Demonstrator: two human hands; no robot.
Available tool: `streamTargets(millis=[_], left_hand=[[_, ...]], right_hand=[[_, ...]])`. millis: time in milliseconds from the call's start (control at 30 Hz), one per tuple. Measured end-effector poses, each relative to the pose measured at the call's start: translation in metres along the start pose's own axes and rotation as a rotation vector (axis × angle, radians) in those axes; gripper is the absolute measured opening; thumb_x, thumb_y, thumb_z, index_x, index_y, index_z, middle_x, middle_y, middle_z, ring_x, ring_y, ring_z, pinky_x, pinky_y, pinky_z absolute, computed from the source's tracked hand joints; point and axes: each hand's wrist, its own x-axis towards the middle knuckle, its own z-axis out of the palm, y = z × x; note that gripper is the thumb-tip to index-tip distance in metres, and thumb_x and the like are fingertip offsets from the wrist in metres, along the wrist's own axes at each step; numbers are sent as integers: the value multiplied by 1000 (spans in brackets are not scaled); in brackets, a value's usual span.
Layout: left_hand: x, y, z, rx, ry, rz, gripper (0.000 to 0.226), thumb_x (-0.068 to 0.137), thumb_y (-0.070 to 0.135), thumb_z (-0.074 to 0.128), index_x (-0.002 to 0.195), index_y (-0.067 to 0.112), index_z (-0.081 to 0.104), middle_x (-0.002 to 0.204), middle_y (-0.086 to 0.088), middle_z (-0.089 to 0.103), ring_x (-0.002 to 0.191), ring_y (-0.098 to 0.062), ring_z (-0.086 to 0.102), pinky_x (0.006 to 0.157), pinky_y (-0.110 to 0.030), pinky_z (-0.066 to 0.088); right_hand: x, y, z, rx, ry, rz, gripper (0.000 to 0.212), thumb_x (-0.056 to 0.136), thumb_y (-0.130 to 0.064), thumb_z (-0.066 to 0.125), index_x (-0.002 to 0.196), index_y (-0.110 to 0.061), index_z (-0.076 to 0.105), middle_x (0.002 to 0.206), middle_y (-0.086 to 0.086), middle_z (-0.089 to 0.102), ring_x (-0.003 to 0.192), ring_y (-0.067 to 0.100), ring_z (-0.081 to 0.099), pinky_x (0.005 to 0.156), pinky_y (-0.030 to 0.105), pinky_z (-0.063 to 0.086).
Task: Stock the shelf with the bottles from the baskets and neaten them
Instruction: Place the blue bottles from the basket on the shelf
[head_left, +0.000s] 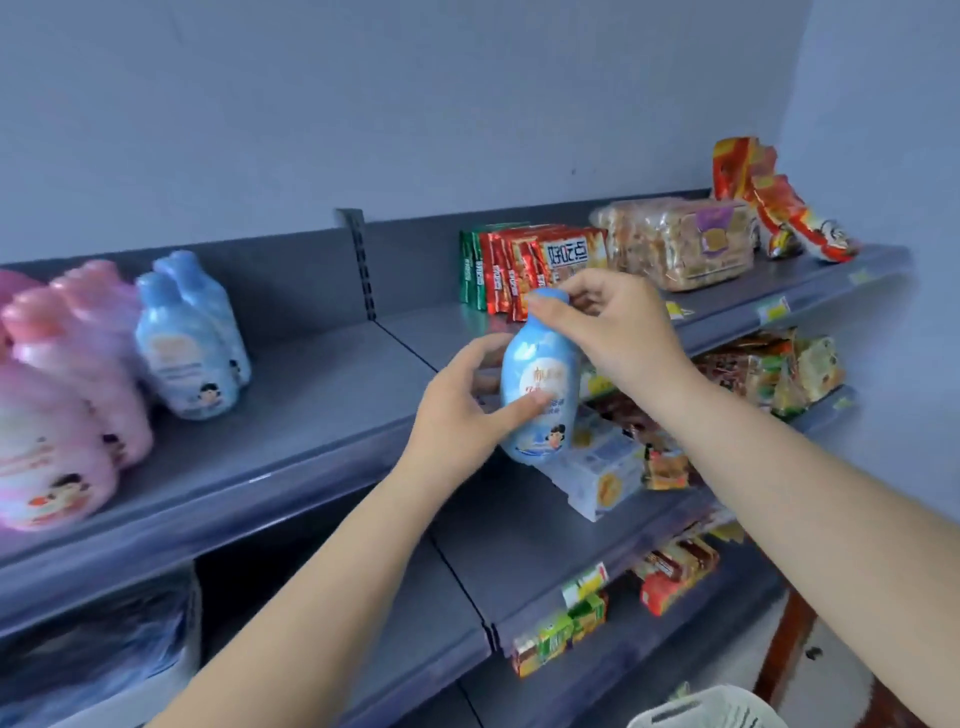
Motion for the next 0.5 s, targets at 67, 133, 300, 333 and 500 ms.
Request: streamTargets(millis=[67, 133, 300, 333, 500], left_hand=[[-3, 4, -26, 19, 73, -7, 40, 76, 15, 75, 106, 32, 55, 100, 18, 64, 83, 3, 62, 76, -19, 53], [-8, 6, -52, 48, 132, -11, 39, 77, 14, 75, 105, 33, 57, 104, 15, 65, 89, -4, 63, 81, -22, 53], [-23, 6, -107, 131, 257, -13, 40, 77, 18, 75, 105, 38, 57, 103, 18, 66, 93, -5, 62, 86, -24, 51], [-25, 6, -116, 141, 289, -15, 39, 75, 23, 74, 104, 41, 56, 102, 20, 66, 94, -5, 63, 86, -24, 51], [-35, 3, -151, 164, 385, -44, 37, 80, 19, 72, 104, 42, 56, 98, 25, 65, 89, -5, 62, 76, -13, 48]], right_hand=[[11, -12, 25, 68, -19, -26, 29, 77, -35, 74, 80, -6, 69, 74, 6, 68, 67, 12, 59, 67, 33, 50], [18, -25, 47, 117, -56, -49, 27, 77, -36, 73, 77, -9, 68, 71, 1, 67, 64, 8, 57, 65, 32, 49], [26, -51, 95, 259, -246, -93, 11, 77, -26, 75, 77, -23, 64, 77, -6, 65, 70, 5, 58, 70, 24, 48], [27, -53, 104, 303, -277, -96, 13, 75, -21, 76, 81, -22, 63, 81, -5, 66, 73, 6, 59, 73, 23, 50], [24, -49, 149, 449, -437, 11, 17, 76, -19, 75, 89, -21, 64, 90, -7, 67, 86, 8, 62, 82, 26, 48]])
